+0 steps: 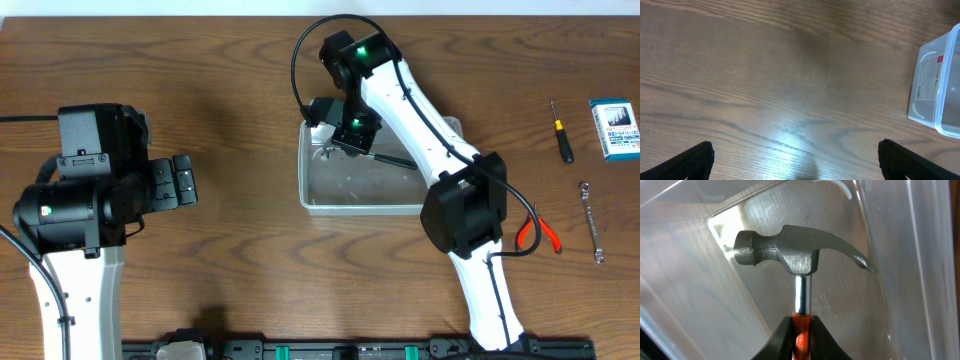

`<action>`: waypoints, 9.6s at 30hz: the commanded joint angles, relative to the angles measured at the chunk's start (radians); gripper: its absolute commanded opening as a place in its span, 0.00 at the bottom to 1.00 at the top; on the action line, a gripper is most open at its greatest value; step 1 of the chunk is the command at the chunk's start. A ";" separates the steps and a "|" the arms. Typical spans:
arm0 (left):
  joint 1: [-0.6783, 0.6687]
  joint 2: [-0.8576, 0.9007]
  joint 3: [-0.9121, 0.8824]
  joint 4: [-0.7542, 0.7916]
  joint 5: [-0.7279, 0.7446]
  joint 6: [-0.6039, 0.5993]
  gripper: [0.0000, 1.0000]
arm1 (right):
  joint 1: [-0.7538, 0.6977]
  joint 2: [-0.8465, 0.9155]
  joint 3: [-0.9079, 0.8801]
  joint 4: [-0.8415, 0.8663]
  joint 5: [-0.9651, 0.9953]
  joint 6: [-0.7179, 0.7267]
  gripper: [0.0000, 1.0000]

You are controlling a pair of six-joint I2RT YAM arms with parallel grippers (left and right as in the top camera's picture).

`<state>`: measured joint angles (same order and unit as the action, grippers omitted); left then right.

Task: Pack container
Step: 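Lower the hammer into the container and open the right gripper, then raise the right gripper and move it right toward the yellow screwdriver, then lower the right gripper over the screwdriver's dark handle and align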

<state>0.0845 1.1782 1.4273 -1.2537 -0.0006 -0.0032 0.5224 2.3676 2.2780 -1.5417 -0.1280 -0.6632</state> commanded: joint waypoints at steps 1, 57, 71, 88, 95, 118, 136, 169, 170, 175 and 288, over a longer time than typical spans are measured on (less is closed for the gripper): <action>0.005 0.006 0.003 -0.003 -0.008 -0.010 0.98 | 0.000 -0.005 -0.019 0.014 -0.019 -0.016 0.15; 0.005 0.006 0.003 -0.003 -0.008 -0.009 0.98 | -0.149 -0.322 0.431 -0.157 0.293 0.697 0.99; 0.005 0.006 0.003 -0.003 -0.008 -0.010 0.98 | -0.537 -0.357 0.345 -0.157 0.298 0.676 0.99; 0.005 0.006 0.003 -0.003 -0.008 -0.010 0.98 | -0.787 -0.352 -0.066 0.082 0.186 0.183 0.99; 0.005 0.006 0.003 -0.003 -0.008 -0.010 0.98 | -0.856 -0.352 -0.190 0.256 0.202 0.196 0.99; 0.005 0.006 0.003 -0.003 -0.008 -0.010 0.98 | -0.918 -0.134 -0.218 0.329 0.136 0.236 0.99; 0.005 0.006 0.003 -0.003 -0.008 -0.010 0.98 | -0.942 -0.002 -0.218 0.333 0.113 0.259 0.99; 0.005 0.006 0.003 -0.003 -0.008 -0.010 0.98 | -0.973 0.025 -0.219 0.384 0.123 0.212 0.99; 0.005 0.006 0.003 -0.003 -0.008 -0.010 0.98 | -0.973 0.025 -0.219 0.383 0.123 0.204 0.99; 0.005 0.006 0.003 -0.003 -0.008 -0.010 0.98 | -0.973 0.025 -0.219 0.368 0.124 0.129 0.99; 0.005 0.006 0.003 -0.003 -0.008 -0.010 0.98 | -0.974 0.074 -0.231 0.469 0.123 0.191 0.46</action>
<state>0.0845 1.1786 1.4273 -1.2537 -0.0006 -0.0032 -0.4477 2.4321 2.0537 -1.0740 -0.0032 -0.4728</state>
